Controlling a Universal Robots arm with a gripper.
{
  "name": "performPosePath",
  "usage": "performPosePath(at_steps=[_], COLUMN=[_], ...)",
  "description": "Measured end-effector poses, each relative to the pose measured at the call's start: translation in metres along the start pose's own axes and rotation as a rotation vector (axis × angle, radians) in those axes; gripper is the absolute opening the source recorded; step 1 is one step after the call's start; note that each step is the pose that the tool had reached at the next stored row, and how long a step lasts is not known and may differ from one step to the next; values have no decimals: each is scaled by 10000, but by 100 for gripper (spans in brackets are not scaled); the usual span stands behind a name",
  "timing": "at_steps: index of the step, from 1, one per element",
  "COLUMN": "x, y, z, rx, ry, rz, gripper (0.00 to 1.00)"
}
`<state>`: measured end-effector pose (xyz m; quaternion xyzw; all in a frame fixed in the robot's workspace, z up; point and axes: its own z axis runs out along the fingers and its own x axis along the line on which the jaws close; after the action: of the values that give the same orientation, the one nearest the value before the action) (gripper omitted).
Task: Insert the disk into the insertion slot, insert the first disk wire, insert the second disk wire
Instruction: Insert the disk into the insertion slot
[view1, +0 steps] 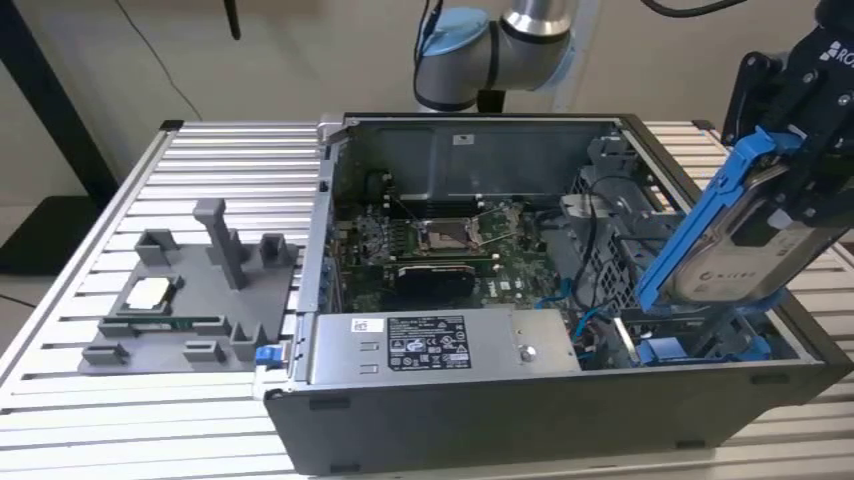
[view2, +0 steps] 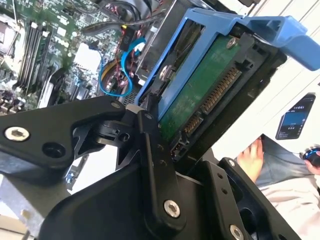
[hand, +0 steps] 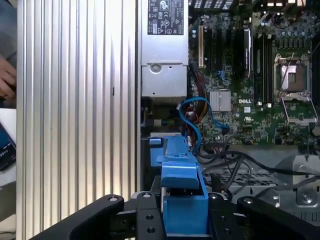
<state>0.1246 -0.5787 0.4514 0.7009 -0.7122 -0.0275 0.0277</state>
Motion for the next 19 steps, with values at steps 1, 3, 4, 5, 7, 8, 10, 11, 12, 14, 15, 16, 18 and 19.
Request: performPosePath(at_steps=[1, 3, 4, 5, 7, 8, 10, 11, 12, 14, 15, 16, 18, 19], x=[1, 4, 3, 3, 4, 4, 4, 4, 3, 3, 3, 3, 3, 3], y=[-1, -6, -7, -8, -14, -16, -23, -27, -30, -42, -47, -52, -61, -66], z=[11, 34, 44, 55, 93, 109, 147, 162, 178, 207, 221, 235, 261, 275], rx=[0, 0, 0, 0, 0, 0, 0, 0, 0, 0, 0, 1, 0, 1], ry=[1, 0, 3, 4, 1, 2, 1, 1, 2, 2, 3, 2, 3, 3], rz=[-4, -16, -22, -26, -29, -29, -31, -33, -34, -37, -37, -38, -40, -41], gripper=[33, 33, 33, 33, 33, 33, 33, 33, 33, 33, 33, 33, 33, 33])
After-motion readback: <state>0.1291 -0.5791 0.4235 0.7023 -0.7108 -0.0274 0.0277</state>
